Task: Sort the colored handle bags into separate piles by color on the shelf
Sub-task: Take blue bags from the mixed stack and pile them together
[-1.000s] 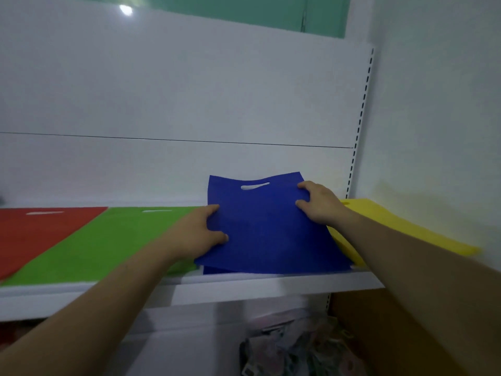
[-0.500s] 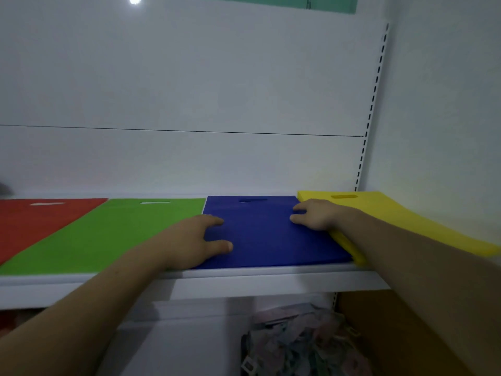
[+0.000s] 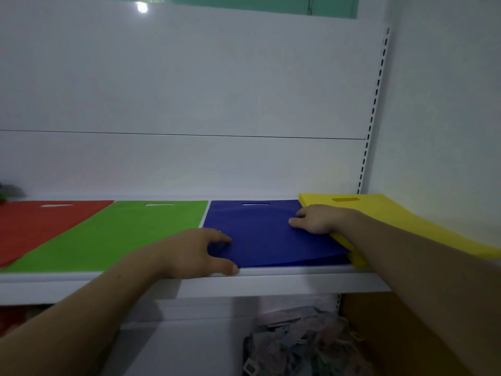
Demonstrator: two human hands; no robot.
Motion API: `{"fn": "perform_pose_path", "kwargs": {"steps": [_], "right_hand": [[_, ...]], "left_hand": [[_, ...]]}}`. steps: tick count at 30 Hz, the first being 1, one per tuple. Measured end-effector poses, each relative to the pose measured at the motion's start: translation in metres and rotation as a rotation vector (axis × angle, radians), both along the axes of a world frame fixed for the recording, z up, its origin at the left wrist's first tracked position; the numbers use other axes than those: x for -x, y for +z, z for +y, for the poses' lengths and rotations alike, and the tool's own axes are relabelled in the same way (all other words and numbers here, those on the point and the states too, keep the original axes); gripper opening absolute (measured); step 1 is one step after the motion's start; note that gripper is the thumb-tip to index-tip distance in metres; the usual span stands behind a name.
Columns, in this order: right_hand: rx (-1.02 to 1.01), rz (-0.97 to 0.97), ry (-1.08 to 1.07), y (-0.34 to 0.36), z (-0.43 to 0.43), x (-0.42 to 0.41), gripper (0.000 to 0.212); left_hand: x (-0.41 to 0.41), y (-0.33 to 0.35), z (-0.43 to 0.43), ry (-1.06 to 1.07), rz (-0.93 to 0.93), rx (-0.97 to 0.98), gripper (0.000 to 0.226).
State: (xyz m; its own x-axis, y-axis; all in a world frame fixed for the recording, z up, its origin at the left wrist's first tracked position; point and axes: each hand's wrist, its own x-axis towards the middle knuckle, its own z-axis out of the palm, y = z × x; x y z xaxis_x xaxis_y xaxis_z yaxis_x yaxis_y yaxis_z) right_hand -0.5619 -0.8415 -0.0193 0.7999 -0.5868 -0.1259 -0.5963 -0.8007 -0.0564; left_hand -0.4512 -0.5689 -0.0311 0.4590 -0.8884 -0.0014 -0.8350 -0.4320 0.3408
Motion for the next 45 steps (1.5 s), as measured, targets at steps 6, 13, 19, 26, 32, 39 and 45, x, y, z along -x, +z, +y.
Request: {"fn": "perform_pose_path", "kwargs": {"steps": [6, 13, 19, 26, 32, 39, 45], "right_hand": [[0.019, -0.083, 0.038, 0.008, 0.001, 0.002, 0.062], [0.043, -0.151, 0.163, 0.021, 0.016, -0.014, 0.063], [0.011, -0.189, 0.289, 0.025, 0.047, -0.04, 0.065], [0.045, -0.217, 0.394, 0.041, 0.122, -0.073, 0.067], [0.023, -0.232, 0.482, 0.046, 0.221, -0.119, 0.068], [-0.007, -0.285, 0.57, 0.049, 0.345, -0.176, 0.066], [-0.005, -0.272, 0.582, 0.041, 0.416, -0.215, 0.067]], "left_hand": [[0.005, 0.012, 0.001, 0.085, 0.066, -0.005, 0.096], [0.012, 0.019, 0.002, 0.2, 0.032, 0.113, 0.062], [0.019, 0.015, 0.03, 0.297, -0.01, 0.178, 0.063], [0.009, 0.023, 0.106, 0.374, -0.096, 0.232, 0.064], [-0.016, 0.031, 0.209, 0.465, -0.15, 0.229, 0.064], [-0.056, 0.031, 0.337, 0.604, -0.197, 0.228, 0.066], [-0.086, 0.03, 0.411, 0.675, -0.189, 0.246, 0.066]]}}
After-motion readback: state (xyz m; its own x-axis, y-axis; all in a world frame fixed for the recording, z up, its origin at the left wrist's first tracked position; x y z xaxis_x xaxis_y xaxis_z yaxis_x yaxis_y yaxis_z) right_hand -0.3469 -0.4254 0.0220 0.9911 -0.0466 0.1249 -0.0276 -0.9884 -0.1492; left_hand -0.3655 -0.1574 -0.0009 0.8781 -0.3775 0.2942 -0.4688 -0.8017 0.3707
